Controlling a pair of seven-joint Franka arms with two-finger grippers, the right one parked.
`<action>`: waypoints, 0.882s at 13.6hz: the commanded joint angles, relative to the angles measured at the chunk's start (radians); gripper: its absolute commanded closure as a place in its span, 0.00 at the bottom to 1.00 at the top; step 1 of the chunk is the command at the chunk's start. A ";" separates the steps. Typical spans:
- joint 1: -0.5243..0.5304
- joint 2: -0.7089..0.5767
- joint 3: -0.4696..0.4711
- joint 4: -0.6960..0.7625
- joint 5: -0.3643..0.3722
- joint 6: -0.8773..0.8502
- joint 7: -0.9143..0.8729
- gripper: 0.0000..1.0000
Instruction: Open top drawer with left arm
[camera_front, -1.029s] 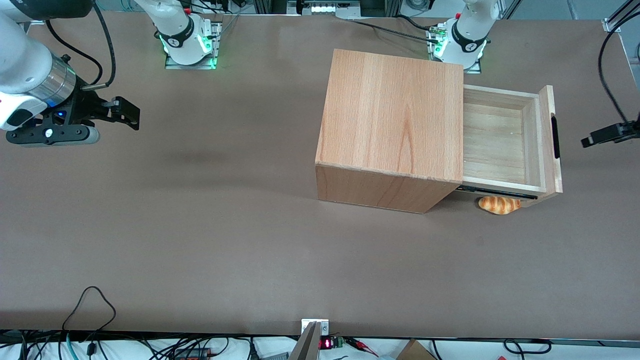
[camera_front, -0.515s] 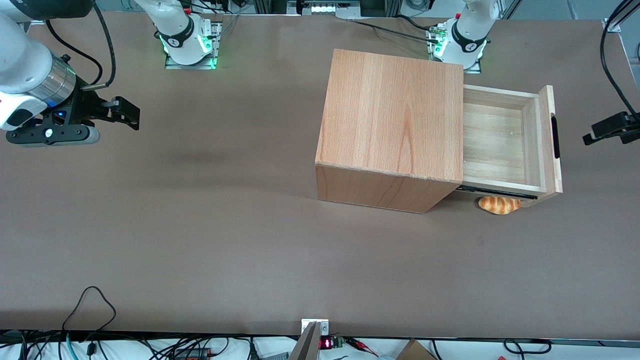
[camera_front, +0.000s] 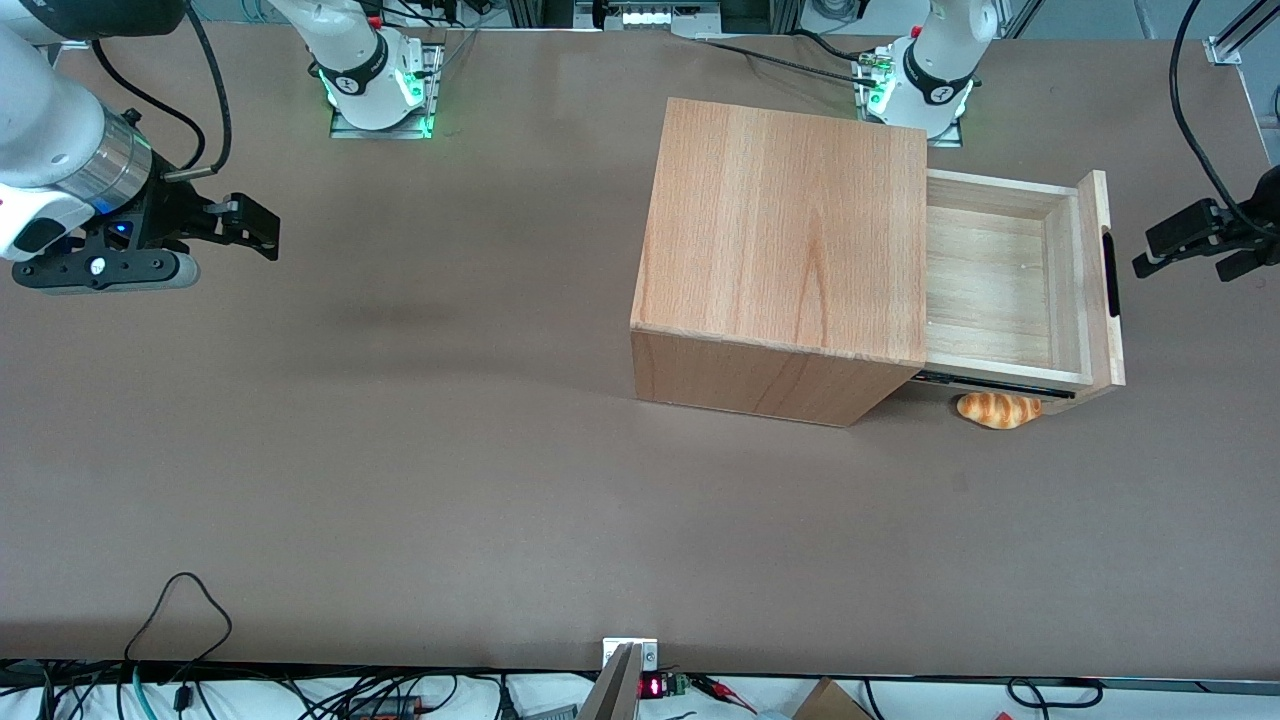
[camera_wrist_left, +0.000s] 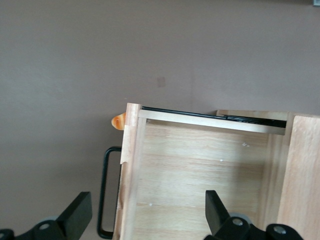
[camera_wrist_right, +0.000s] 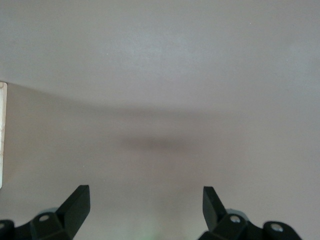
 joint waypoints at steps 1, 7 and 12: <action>-0.071 -0.027 0.023 0.000 0.082 -0.011 -0.036 0.00; -0.105 -0.102 0.035 -0.096 0.101 0.046 -0.051 0.00; -0.093 -0.084 0.035 -0.070 0.099 0.035 -0.013 0.00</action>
